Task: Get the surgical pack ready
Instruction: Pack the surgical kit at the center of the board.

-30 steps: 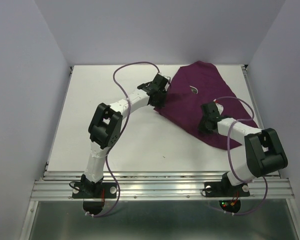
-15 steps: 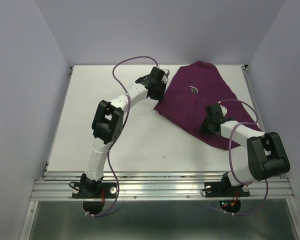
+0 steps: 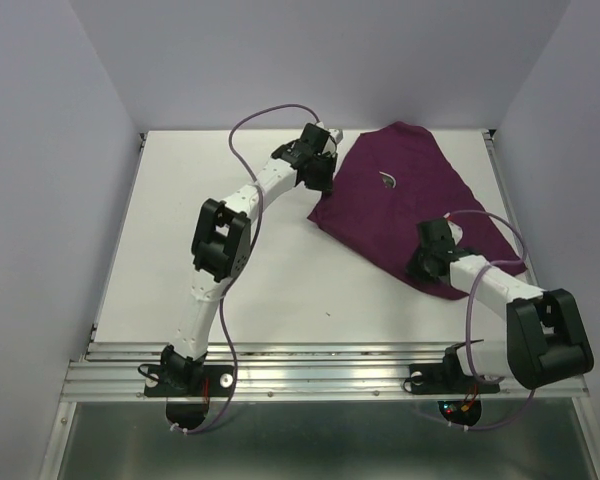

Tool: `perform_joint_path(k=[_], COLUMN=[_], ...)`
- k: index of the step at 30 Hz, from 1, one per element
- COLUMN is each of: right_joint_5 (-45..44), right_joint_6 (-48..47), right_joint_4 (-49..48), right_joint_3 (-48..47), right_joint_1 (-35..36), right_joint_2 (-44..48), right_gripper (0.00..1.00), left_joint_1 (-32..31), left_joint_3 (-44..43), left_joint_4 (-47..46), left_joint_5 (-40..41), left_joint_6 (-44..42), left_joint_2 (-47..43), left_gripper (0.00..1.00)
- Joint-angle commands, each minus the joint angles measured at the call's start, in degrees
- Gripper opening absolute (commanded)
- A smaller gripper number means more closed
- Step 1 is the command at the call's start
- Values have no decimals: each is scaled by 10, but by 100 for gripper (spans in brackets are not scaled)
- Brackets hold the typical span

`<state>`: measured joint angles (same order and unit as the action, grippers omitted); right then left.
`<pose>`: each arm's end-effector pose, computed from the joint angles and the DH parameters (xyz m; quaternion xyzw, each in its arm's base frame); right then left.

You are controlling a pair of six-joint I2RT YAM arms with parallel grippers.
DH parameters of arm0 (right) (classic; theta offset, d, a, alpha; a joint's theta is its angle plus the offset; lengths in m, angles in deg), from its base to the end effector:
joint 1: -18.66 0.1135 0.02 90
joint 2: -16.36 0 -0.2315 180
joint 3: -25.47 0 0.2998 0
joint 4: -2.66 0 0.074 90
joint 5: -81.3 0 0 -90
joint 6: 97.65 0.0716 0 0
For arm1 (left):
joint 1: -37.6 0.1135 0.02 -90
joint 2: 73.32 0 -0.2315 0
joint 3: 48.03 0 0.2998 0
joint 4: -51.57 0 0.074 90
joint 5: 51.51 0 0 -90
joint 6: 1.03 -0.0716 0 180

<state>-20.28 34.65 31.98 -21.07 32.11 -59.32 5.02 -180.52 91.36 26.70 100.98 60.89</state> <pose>0.2951 0.0558 0.0690 0.2651 0.9204 0.0406 0.2844 0.4884 -0.3295 0.1749 0.2034 0.8849 -0.2416 0.3424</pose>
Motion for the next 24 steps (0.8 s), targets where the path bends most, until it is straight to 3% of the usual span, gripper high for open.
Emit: perform_joint_path(k=[1,5,11,15,19,24], right_joint_5=[-13,-42,-43,-27,-11,23], right_joint_6=[-13,-33,-80,-94,-93,-79], right_joint_4=[44,63,45,9,-2,-20], right_joint_3=[-13,-53,-154,-234,-312,-337], right_joint_1=[-4,-11,-49,-49,-49,-49], right_joint_2=[26,28,-43,-132,-236,-282], right_gripper=[24,27,29,29,28,28], left_joint_1=[21,59,105,114,113,100], left_joint_3=[-57,-43,27,10,-119,-99], left_joint_4=[3,0,-14,-15,30,-4], left_joint_5=[-14,-45,-14,-15,-39,-56], left_joint_6=[18,52,62,66,67,64], left_joint_2=[-36,-64,-92,-40,81,95], left_gripper=[0,0,0,0,0,0])
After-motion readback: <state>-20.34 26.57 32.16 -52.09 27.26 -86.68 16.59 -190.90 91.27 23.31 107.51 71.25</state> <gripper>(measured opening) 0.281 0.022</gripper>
